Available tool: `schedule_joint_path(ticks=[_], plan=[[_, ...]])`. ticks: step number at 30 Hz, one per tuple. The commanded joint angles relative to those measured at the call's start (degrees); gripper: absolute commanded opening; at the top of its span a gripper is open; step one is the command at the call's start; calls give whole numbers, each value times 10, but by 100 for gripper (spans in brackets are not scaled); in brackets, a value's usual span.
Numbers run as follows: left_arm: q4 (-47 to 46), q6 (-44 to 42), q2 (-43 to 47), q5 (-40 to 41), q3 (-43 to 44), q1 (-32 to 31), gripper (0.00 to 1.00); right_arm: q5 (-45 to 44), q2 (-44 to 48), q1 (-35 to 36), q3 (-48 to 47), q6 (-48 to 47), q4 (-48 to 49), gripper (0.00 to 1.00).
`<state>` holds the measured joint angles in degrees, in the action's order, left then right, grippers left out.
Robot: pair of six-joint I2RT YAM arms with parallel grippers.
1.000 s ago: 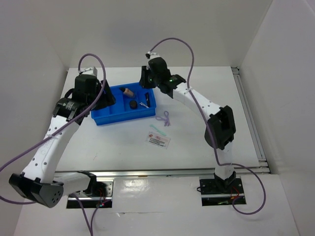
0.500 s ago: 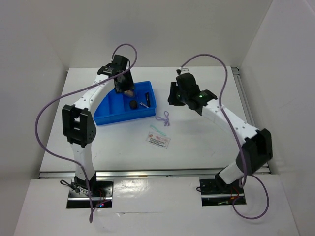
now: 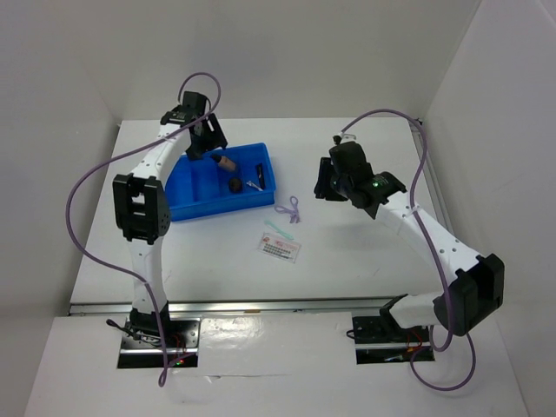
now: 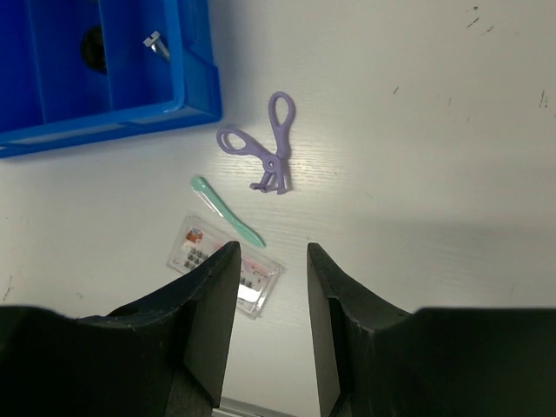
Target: Organize the makeup
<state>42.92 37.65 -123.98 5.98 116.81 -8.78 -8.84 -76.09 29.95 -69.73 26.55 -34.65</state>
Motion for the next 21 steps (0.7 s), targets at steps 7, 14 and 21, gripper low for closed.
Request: schedule_joint_path(ticks=[7, 14, 21], plan=[[-26, -4, -60, -37, 56, 15, 77, -10, 7, -3, -2, 8, -4, 44], [-56, -10, -72, -54, 49, 15, 72, -10, 7, -3, 3, 13, -15, 44], [-141, -28, -12, -92, -45, 15, 56, -10, 7, -3, 8, 18, -20, 44]])
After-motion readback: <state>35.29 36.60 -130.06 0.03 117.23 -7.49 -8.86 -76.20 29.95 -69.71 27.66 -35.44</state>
